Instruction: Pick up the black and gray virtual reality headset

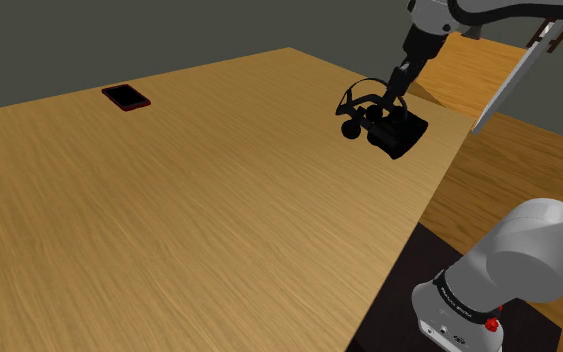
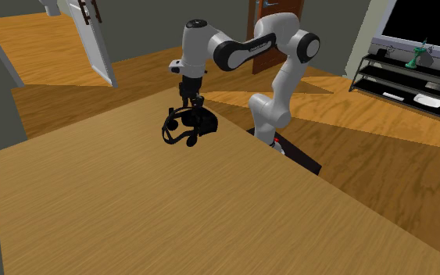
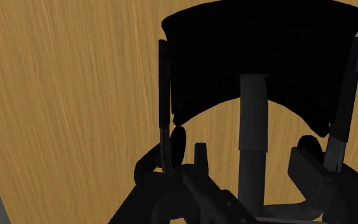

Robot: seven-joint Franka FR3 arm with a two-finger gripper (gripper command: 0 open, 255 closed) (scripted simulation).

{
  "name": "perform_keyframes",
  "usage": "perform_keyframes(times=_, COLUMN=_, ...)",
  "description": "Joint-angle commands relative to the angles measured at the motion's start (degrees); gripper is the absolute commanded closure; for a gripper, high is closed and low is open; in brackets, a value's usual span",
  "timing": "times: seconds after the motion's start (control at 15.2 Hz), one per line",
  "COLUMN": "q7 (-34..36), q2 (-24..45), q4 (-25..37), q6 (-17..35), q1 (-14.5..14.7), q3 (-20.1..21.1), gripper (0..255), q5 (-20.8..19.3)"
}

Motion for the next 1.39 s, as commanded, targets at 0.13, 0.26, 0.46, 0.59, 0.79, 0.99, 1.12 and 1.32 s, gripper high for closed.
perform_keyframes(times=0.13, q7=0.0, q2=-0.1, q4=-0.2, q6=0.2, q1=0.0, q3=0.0, gripper=255, q5=0.0)
perform_keyframes(times=0.26, q7=0.0, q2=-0.1, q4=-0.2, q6=0.2, q1=0.0, q3=0.0, gripper=255, q5=0.0)
perform_keyframes(times=0.46, q7=0.0, q2=-0.1, q4=-0.2, q6=0.2, q1=0.0, q3=0.0, gripper=255, q5=0.0)
perform_keyframes(times=0.59, q7=-0.1, q2=0.1, q4=0.7, q6=-0.6, q1=0.0, q3=0.0, gripper=255, q5=0.0)
perform_keyframes(times=0.79, q7=-0.3, q2=0.5, q4=3.3, q6=-2.8, q1=0.1, q3=0.2, gripper=255, q5=0.2)
perform_keyframes(times=0.99, q7=-0.6, q2=1.0, q4=6.0, q6=-5.0, q1=0.1, q3=0.3, gripper=255, q5=0.3)
perform_keyframes(times=1.12, q7=-0.8, q2=1.4, q4=7.9, q6=-6.4, q1=0.1, q3=0.3, gripper=255, q5=0.4)
perform_keyframes(times=1.32, q7=-1.0, q2=2.1, q4=10.8, q6=-8.6, q1=0.1, q3=0.4, gripper=255, q5=0.5)
